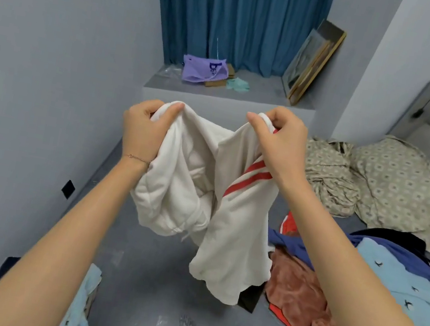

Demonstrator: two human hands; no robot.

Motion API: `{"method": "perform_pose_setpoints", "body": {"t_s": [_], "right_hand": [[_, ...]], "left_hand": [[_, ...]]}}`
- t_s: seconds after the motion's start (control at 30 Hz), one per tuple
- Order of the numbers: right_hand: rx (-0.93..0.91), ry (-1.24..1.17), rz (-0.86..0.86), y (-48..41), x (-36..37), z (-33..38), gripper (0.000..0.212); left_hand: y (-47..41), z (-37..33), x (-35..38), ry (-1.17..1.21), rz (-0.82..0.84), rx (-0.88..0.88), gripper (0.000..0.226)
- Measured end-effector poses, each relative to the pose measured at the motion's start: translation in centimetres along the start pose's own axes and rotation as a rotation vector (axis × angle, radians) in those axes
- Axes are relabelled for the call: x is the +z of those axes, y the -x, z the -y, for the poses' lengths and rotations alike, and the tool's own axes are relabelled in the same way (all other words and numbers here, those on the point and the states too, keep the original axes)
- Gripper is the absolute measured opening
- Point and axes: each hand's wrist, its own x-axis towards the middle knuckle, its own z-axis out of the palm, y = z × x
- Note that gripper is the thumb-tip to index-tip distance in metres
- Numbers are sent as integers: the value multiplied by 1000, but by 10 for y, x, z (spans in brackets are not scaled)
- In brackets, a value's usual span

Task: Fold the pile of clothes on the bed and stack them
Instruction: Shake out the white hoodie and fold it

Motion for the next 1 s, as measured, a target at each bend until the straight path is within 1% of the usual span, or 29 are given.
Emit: {"method": "perform_pose_setpoints", "body": {"t_s": [0.1, 0.27, 0.5, 0.6, 0.7, 0.8, 0.9, 0.97, 1.0], "right_hand": [[-47, -21, 27, -14, 8, 25, 35], [-138, -5, 61, -29, 43, 67, 36], [-180, -48, -5, -38, 111, 109, 35], [-185, -54, -57, -47, 133, 127, 36], [-193, -14, -71, -56, 147, 138, 37], [-138, 82, 11, -61, 157, 133, 37], [-8, 167, 128, -53, 163, 106, 37], [89, 236, 254, -44, 165, 79, 36], [136, 280, 349, -39, 165, 66, 34]], "left_hand": [[-26, -13, -24, 5, -56, 44, 45], [-58, -26, -57, -23, -82, 152, 50], [-99, -15, -123, 83, -96, 168, 51], [-125, -15, -146, 120, -58, 179, 51], [-147, -15, -158, 144, 46, 229, 54], [-162, -11, -159, 164, 134, 240, 53], [-171, 1, -155, 184, 227, 199, 53], [-171, 12, -152, 194, 274, 170, 54], [-170, 17, -151, 195, 294, 158, 55]]}}
